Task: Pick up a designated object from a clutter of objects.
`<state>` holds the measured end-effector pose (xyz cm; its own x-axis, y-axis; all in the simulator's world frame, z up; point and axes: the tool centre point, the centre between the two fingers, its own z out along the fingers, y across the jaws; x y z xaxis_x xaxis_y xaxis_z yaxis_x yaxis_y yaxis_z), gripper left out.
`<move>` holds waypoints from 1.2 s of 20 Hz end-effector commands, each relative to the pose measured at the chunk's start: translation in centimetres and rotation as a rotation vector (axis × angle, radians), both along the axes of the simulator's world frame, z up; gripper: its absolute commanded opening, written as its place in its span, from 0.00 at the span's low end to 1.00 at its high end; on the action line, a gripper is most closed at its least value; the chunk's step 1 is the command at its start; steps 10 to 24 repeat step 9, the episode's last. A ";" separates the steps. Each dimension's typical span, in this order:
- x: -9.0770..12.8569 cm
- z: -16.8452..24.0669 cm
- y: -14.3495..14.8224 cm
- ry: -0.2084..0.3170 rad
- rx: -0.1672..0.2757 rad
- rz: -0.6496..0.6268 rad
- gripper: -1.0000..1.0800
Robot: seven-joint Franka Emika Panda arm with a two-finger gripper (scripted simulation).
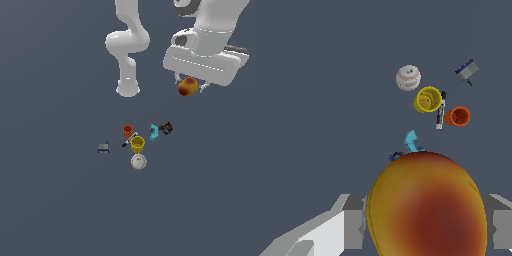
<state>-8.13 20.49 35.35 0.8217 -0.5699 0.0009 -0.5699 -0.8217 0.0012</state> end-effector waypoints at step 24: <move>-0.2 1.9 2.6 0.000 0.002 -0.002 0.00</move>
